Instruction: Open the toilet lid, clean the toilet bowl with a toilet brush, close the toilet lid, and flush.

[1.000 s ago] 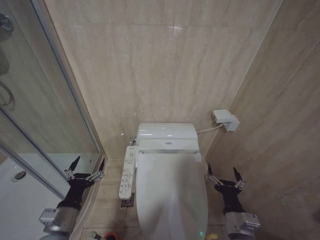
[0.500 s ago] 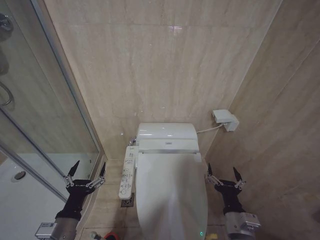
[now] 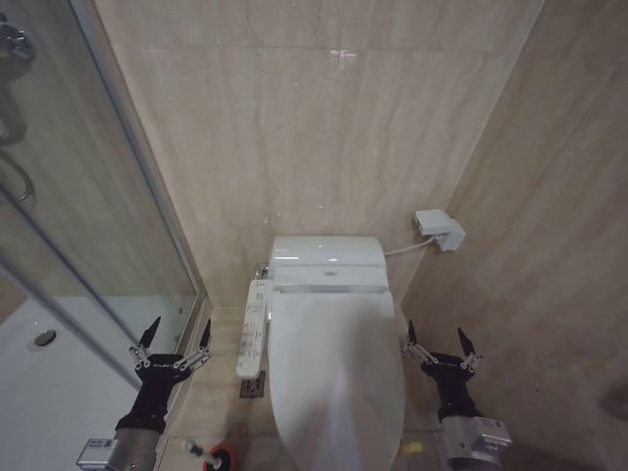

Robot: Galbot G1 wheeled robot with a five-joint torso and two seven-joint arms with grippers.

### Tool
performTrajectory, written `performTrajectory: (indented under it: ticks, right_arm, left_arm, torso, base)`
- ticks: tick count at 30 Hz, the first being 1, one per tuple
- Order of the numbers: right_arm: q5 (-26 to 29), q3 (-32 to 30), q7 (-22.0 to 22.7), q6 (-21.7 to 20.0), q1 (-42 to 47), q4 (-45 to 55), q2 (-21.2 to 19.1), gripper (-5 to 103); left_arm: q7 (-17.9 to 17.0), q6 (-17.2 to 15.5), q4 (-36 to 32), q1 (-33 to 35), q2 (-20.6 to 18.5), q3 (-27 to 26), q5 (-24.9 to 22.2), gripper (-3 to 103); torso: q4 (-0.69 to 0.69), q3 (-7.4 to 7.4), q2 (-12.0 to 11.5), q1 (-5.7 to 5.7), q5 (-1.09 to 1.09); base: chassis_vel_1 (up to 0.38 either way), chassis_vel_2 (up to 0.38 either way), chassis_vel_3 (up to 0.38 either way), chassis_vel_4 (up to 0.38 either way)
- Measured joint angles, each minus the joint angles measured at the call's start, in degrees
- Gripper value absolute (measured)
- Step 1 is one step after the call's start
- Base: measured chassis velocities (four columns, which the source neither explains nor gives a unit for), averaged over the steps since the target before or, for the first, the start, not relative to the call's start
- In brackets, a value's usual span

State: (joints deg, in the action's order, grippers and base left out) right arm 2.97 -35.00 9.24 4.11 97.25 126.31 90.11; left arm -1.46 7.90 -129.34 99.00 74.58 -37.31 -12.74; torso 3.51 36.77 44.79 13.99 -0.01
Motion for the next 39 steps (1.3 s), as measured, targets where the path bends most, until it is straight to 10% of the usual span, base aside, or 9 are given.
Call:
performTrajectory:
  ticks: [15, 39]
  right_arm:
    - [0.00, 0.01, 0.00, 0.00, 0.02, 0.00, 0.01, 100]
    - [0.00, -0.02, 0.00, 0.00, 0.00, 0.00, -0.03, 100]
  left_arm:
    - [1.12, 1.39, 1.15, -0.25, -0.37, 0.55, 0.03, 100]
    - [1.63, 2.31, 1.85, -0.27, -0.12, 1.17, 0.44, 100]
  torso:
    - [0.00, -0.04, 0.04, -0.09, 0.00]
    - [0.00, 0.00, 0.00, -0.02, 0.03]
  base:
    - [0.277, -0.133, -0.260, 0.130]
    - [-0.119, -0.105, 0.128, 0.110]
